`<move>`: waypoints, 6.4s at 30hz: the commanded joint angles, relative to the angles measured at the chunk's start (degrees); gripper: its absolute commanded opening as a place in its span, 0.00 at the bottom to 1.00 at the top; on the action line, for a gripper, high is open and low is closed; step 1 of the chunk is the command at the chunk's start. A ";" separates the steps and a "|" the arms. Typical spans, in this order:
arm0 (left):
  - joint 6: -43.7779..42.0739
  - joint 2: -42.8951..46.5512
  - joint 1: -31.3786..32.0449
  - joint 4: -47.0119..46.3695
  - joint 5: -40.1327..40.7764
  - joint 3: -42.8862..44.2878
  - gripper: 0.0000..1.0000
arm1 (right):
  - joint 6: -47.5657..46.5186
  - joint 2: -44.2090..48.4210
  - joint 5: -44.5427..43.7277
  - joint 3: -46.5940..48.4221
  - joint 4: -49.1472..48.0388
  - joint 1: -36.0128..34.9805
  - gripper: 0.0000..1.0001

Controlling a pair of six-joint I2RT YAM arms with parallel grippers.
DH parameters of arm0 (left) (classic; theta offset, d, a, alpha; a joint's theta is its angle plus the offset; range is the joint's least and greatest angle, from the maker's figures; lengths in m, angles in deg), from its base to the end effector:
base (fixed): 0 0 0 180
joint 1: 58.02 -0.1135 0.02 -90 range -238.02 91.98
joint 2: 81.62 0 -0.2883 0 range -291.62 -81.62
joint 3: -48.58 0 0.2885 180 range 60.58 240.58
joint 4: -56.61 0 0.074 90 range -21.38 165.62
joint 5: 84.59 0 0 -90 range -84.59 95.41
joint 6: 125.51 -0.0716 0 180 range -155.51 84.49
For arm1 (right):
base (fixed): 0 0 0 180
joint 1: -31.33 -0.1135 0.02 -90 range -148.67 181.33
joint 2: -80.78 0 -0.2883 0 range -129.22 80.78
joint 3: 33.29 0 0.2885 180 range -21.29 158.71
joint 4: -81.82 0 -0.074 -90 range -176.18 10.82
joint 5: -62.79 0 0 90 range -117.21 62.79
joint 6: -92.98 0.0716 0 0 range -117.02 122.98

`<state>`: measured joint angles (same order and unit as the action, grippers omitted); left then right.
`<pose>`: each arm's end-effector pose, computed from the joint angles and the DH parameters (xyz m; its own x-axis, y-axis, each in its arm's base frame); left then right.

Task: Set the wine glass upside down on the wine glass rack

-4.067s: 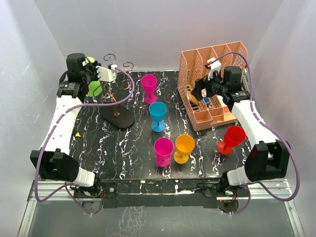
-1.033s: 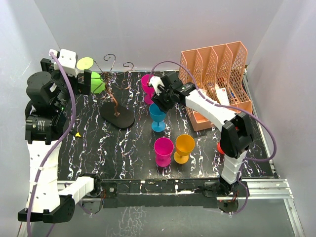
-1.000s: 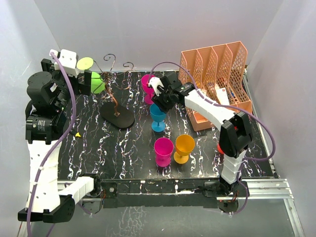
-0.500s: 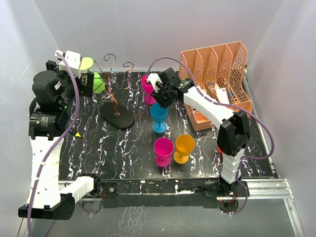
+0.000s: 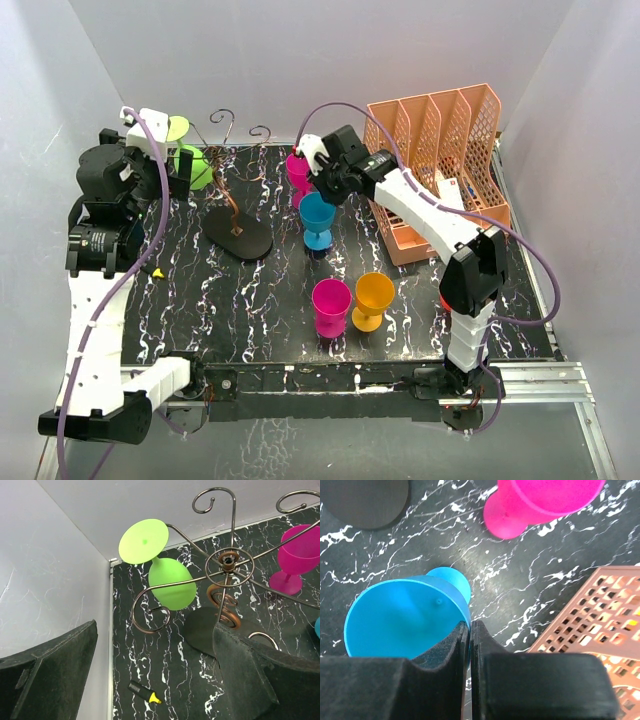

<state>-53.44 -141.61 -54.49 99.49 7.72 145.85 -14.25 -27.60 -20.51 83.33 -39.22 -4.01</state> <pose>0.2499 -0.0125 0.5237 -0.0861 0.3135 -0.9457 0.0504 0.9494 0.3101 0.3935 0.2893 0.3161 -0.4151 -0.6550 -0.6314 -0.7933 0.6004 -0.1013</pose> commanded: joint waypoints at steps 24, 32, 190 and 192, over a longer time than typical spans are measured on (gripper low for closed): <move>18.85 -11.23 0.91 -2.81 -26.38 17.28 0.95 | 4.82 18.19 -1.01 18.07 -19.40 6.17 0.08; 27.89 -16.39 3.49 -6.58 -29.37 22.33 0.94 | 7.29 15.64 0.71 23.76 -17.57 6.15 0.08; -54.19 -35.90 5.21 -27.59 2.71 22.10 0.00 | 6.16 35.38 8.68 -35.89 -32.92 29.49 0.81; -54.84 -35.03 5.34 -26.24 0.93 21.27 0.00 | 6.16 35.57 8.83 -36.02 -32.90 29.61 0.81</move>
<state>-105.57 -181.17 -49.62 72.54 13.70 167.56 -8.68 6.21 -12.47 47.24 -68.37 25.11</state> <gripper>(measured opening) 0.018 0.809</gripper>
